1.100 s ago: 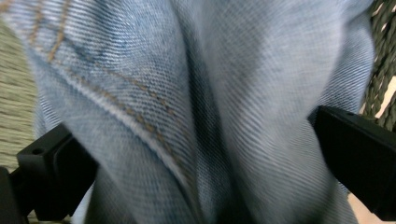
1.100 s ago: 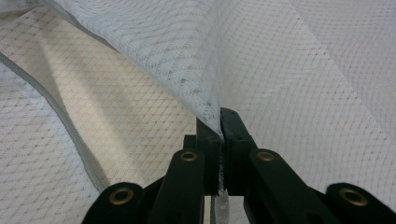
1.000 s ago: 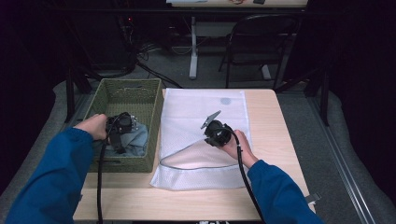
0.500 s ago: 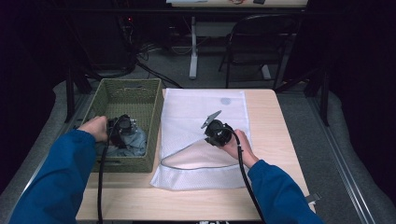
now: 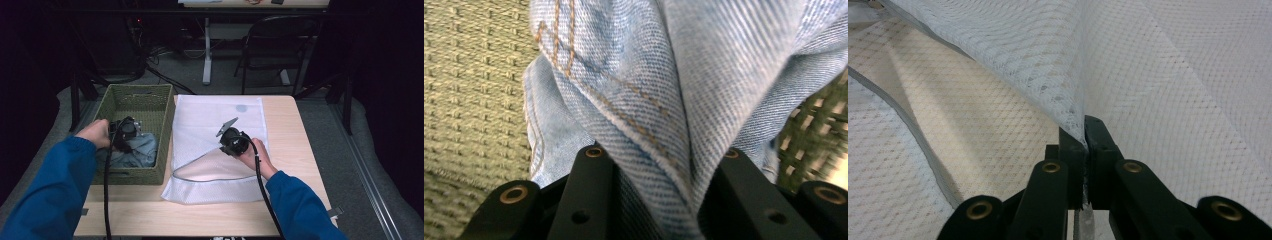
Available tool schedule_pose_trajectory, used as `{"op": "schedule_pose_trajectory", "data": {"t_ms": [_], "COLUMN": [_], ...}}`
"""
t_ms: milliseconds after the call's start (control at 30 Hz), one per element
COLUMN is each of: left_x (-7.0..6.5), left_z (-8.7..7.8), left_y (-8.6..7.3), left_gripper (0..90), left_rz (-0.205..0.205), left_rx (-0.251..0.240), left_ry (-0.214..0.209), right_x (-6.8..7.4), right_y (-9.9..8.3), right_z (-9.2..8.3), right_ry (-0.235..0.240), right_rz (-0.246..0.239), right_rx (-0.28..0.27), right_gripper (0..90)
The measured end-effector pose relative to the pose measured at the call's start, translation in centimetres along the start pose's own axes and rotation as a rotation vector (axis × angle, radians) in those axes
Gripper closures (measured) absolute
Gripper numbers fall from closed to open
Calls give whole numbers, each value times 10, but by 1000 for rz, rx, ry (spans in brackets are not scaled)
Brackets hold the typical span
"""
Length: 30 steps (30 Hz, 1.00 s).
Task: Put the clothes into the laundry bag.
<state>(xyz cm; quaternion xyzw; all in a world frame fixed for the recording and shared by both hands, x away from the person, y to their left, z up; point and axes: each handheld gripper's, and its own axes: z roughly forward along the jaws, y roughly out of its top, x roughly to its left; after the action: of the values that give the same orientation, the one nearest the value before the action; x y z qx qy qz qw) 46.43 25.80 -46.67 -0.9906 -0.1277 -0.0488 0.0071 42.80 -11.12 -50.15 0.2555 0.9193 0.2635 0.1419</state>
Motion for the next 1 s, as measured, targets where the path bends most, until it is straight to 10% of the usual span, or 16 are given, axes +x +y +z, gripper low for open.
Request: {"op": "schedule_pose_trajectory", "data": {"t_ms": [1000], "left_x": [-9], "left_z": [-89], "left_y": [4], "left_gripper": [739], "left_rz": [-13], "left_rx": [5], "left_ry": [91], "right_x": [-2], "right_y": [0], "right_z": [-3], "right_ry": [-2], "right_rz": [3], "right_rx": [-18], "right_gripper": [882]}}
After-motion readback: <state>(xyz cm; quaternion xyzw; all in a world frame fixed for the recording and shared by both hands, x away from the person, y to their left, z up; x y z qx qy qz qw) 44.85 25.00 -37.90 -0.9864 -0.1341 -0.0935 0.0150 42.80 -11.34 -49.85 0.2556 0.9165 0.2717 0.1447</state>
